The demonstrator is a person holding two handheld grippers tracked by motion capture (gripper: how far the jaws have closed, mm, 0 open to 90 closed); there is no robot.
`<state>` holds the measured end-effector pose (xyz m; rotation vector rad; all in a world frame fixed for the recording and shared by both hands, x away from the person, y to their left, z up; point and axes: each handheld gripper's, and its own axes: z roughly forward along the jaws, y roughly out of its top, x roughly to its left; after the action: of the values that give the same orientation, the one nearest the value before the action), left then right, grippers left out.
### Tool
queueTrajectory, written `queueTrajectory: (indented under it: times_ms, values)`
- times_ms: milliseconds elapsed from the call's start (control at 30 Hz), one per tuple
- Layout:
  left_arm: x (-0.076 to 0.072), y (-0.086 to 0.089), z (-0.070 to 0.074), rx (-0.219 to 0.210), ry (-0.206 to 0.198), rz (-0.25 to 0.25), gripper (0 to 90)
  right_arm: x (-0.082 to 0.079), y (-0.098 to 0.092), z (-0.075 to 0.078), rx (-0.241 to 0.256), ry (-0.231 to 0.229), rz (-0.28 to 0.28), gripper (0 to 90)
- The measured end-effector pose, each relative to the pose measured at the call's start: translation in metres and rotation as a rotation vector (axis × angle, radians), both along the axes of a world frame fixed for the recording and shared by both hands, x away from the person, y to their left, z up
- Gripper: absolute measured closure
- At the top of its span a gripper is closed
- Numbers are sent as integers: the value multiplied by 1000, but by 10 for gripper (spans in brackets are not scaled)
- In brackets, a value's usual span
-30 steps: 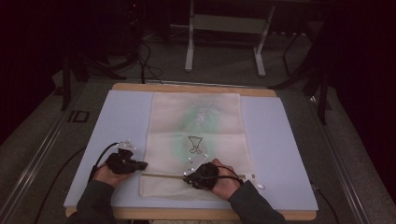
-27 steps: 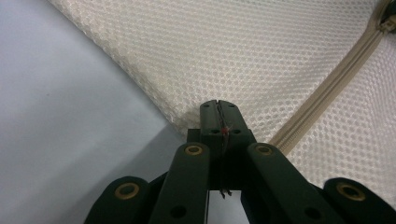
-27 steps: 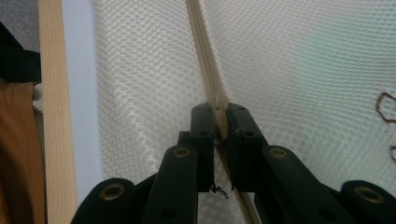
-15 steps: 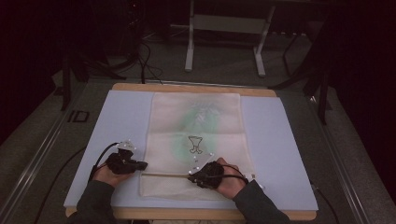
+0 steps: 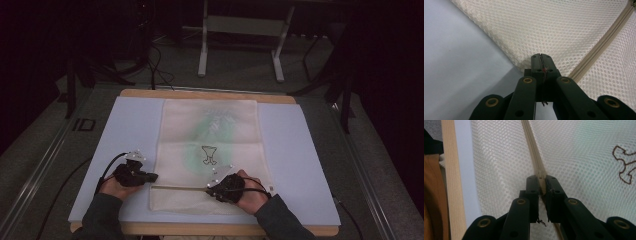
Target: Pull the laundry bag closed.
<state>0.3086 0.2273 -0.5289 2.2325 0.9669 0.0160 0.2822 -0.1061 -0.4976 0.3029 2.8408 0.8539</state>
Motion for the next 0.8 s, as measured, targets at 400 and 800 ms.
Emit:
queueTrajectory:
  times_ms: [400, 800]
  values:
    - [0, 0, 0, 1, 0, 0, 900, -2, -10, 0, -14, -1, -11, 823]
    - [0, 0, 0, -1, 2, 1, 900, -3, -20, -2, -19, 3, -29, 823]
